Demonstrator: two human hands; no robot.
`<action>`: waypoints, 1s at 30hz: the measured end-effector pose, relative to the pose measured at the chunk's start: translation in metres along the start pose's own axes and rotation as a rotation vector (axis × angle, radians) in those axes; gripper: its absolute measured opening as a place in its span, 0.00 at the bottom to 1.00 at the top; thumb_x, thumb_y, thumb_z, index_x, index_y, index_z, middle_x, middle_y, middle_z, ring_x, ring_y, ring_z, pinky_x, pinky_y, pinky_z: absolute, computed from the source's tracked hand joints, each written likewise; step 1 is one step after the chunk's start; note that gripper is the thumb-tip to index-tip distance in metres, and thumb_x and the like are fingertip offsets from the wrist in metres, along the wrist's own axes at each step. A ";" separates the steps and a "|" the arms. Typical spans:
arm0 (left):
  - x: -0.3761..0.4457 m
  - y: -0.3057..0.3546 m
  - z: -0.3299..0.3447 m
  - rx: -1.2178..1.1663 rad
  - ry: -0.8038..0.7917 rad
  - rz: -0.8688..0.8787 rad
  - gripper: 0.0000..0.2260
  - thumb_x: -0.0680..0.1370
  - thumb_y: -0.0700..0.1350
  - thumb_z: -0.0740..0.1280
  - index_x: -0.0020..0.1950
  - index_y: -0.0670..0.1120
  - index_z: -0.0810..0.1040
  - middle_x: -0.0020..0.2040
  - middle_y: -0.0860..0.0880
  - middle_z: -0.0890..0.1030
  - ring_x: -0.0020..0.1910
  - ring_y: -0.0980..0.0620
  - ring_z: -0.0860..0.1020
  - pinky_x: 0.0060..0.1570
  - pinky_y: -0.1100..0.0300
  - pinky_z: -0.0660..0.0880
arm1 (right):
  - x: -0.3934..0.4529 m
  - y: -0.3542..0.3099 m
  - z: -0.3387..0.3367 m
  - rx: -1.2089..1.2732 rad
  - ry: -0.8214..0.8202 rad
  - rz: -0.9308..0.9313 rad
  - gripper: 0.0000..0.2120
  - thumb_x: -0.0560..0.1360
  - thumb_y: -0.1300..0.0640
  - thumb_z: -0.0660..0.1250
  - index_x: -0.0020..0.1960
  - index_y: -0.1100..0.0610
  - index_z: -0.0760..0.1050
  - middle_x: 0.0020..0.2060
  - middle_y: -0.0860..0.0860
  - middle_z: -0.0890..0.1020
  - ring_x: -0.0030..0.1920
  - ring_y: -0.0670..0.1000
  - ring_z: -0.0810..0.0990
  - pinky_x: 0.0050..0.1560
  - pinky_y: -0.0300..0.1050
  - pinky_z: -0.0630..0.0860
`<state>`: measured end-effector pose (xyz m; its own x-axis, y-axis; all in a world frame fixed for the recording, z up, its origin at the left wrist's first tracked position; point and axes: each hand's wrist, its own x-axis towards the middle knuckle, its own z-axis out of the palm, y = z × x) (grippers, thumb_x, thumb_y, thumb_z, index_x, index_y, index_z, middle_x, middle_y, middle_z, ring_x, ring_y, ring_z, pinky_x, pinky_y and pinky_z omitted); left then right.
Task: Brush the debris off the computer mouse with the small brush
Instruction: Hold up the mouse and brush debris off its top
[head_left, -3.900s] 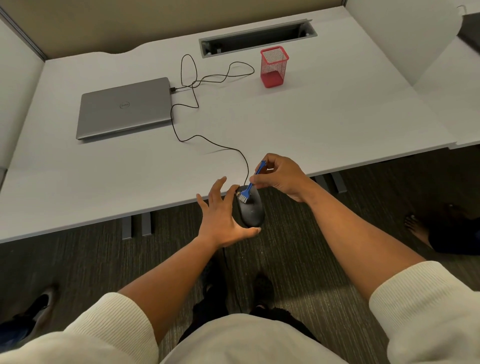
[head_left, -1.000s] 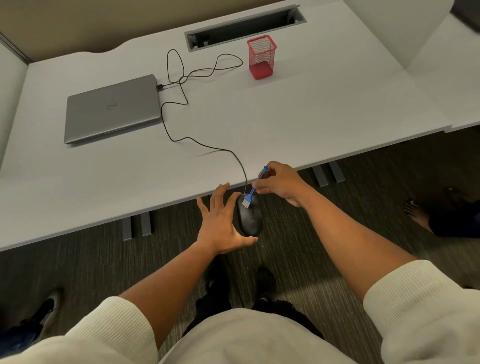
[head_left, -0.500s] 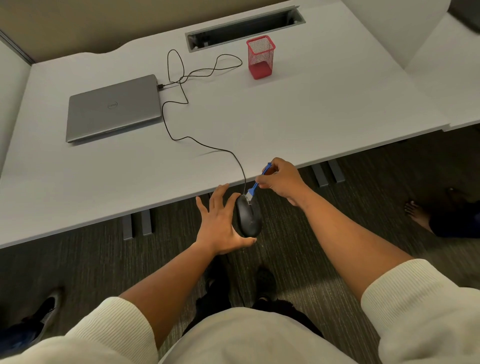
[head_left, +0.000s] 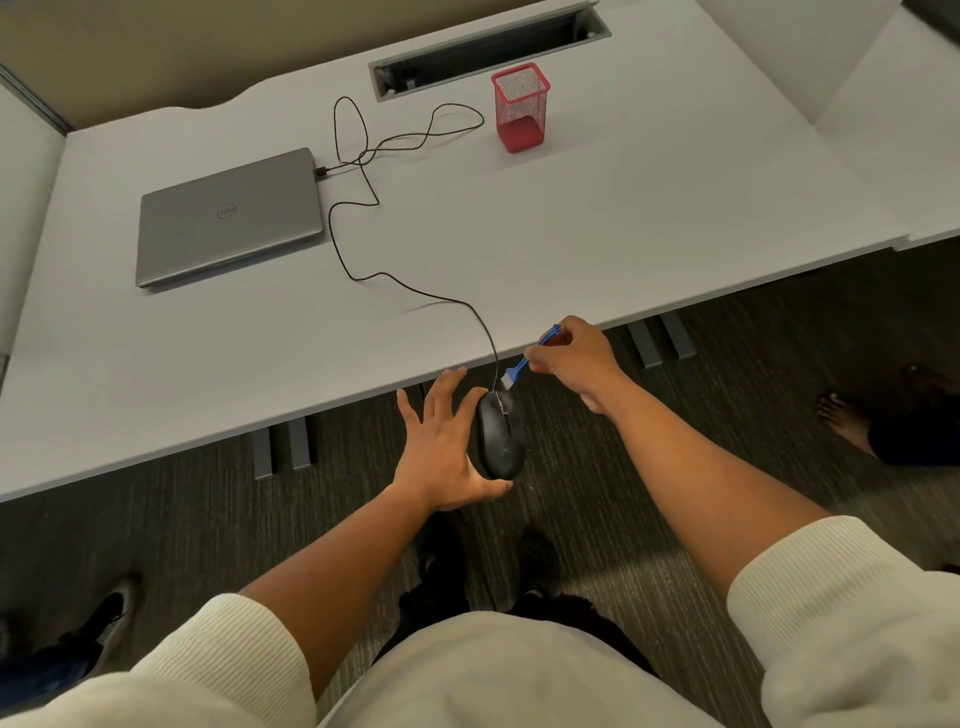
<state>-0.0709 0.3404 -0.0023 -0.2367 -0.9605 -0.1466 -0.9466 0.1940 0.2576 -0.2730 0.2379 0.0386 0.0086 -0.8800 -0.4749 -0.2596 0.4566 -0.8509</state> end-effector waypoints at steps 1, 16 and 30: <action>0.000 -0.001 0.000 0.007 -0.003 0.005 0.53 0.60 0.77 0.68 0.78 0.53 0.59 0.80 0.47 0.48 0.81 0.44 0.44 0.72 0.27 0.37 | 0.000 0.000 -0.001 0.037 -0.029 0.014 0.11 0.72 0.63 0.75 0.50 0.59 0.75 0.47 0.56 0.81 0.50 0.52 0.83 0.56 0.48 0.82; 0.000 -0.003 0.001 0.059 -0.041 0.045 0.54 0.60 0.78 0.67 0.79 0.52 0.58 0.80 0.47 0.48 0.80 0.44 0.45 0.71 0.27 0.36 | 0.002 0.005 -0.003 0.198 -0.162 0.116 0.16 0.71 0.67 0.76 0.55 0.66 0.75 0.49 0.59 0.81 0.47 0.51 0.85 0.41 0.37 0.83; 0.002 -0.002 0.002 0.050 -0.043 0.040 0.54 0.60 0.78 0.66 0.78 0.51 0.59 0.80 0.47 0.50 0.81 0.44 0.46 0.71 0.26 0.38 | 0.001 0.009 0.001 0.135 -0.181 0.046 0.11 0.71 0.65 0.76 0.47 0.59 0.74 0.46 0.56 0.81 0.45 0.49 0.85 0.41 0.36 0.82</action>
<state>-0.0702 0.3383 -0.0048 -0.2831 -0.9425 -0.1778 -0.9456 0.2432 0.2161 -0.2739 0.2416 0.0306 0.1760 -0.8257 -0.5360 -0.1319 0.5198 -0.8441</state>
